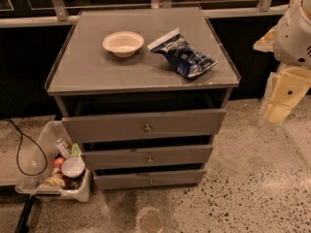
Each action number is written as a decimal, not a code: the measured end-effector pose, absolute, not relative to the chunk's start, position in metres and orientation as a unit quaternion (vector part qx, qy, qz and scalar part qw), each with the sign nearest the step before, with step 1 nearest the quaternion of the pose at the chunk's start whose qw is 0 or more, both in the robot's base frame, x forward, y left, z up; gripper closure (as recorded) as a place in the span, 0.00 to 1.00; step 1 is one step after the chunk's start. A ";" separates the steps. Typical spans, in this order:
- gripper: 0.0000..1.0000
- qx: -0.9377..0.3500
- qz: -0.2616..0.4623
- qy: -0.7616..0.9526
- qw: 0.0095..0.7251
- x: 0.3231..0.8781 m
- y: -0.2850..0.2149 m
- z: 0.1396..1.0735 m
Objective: Open top drawer
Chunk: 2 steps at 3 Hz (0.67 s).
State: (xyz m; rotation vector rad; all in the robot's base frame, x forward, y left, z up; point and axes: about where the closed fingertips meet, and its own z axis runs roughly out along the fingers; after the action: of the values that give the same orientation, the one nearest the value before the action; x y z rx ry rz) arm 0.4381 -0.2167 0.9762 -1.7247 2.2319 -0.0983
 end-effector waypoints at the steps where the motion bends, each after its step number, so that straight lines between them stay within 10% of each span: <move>1: 0.00 -0.603 -0.034 0.781 0.159 0.438 -0.217 0.976; 2: 0.00 -0.616 -0.033 0.768 0.171 0.436 -0.215 0.972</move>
Offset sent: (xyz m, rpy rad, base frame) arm -0.0058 0.0017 -0.0144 0.0279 -0.0286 0.0895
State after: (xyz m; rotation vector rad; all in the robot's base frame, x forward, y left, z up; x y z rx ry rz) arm 0.4360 -0.2154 0.9723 -1.7493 2.1821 -0.0941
